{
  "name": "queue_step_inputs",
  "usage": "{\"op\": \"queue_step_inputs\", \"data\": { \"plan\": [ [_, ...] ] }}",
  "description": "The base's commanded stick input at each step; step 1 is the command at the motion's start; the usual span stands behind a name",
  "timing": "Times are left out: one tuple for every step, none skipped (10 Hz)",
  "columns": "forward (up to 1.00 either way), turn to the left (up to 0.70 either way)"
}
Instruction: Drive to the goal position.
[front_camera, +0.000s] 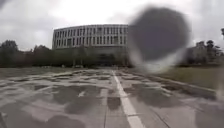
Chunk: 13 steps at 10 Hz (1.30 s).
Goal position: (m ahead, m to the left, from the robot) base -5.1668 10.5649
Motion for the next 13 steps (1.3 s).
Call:
{"op": "queue_step_inputs", "data": {
  "plan": [
    [0.7, 0.0],
    [0.7, 0.0],
    [0.7, 0.0],
    [0.7, 0.0],
    [0.7, 0.0],
    [0.7, 0.0],
    [0.7, 0.0],
    [0.7, 0.0],
    [0.7, 0.0],
    [0.7, 0.0],
    [0.7, 0.0],
    [0.7, 0.0],
    [0.7, 0.0]
  ]
}}
